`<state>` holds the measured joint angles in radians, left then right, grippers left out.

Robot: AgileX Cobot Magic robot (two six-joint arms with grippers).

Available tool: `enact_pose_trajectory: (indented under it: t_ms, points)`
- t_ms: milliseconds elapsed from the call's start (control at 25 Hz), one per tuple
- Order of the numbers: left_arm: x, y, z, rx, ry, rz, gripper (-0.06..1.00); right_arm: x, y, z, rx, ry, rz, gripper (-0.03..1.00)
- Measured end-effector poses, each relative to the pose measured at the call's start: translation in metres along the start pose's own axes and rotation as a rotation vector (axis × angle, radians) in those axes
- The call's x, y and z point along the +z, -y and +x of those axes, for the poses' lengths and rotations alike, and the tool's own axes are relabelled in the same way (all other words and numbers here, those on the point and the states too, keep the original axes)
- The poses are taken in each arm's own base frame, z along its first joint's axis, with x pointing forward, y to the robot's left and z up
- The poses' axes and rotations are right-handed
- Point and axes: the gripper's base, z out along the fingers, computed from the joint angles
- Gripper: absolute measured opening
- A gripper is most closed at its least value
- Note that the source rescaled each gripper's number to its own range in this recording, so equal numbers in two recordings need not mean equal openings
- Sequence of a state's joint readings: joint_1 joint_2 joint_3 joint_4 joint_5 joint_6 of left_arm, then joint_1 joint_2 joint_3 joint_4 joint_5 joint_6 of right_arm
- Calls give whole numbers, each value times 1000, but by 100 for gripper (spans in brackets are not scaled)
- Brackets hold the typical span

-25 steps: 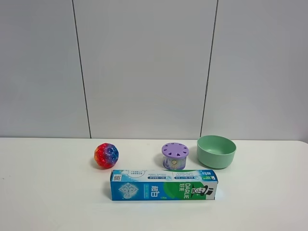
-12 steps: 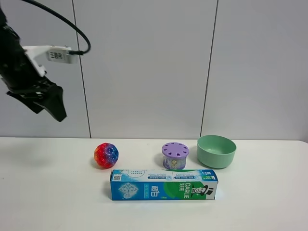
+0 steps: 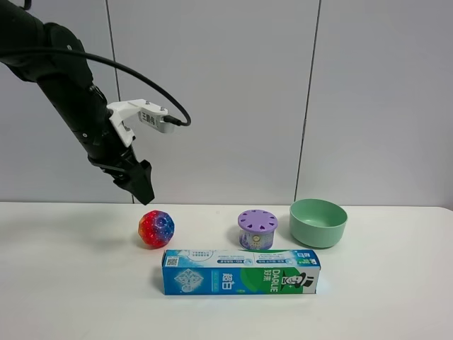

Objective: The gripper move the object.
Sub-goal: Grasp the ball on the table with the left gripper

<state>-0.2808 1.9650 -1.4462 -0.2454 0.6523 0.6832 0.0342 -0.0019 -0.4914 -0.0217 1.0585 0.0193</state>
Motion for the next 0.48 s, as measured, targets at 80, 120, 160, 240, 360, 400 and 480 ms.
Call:
enact_pose_trajectory:
  t_ms: [80, 120, 160, 240, 360, 400, 480]
  points:
    - [14, -1, 3, -2, -9, -1, 100, 0, 0, 0, 0, 0, 0, 100]
    - [19, -2, 3, -3, -15, 1, 100, 0, 0, 0, 0, 0, 0, 100]
    - [25, -2, 3, -2, -22, 7, 100, 0, 0, 0, 0, 0, 0, 100]
    - [34, -2, 1, -1, -33, 20, 100, 0, 0, 0, 0, 0, 0, 100]
    - [41, 0, -8, -11, -22, 41, 100, 0, 0, 0, 0, 0, 0, 100]
    - [43, 1, -11, -15, -14, 45, 100, 0, 0, 0, 0, 0, 0, 100]
    - [49, 2, -13, -17, -15, 54, 100, 0, 0, 0, 0, 0, 0, 100]
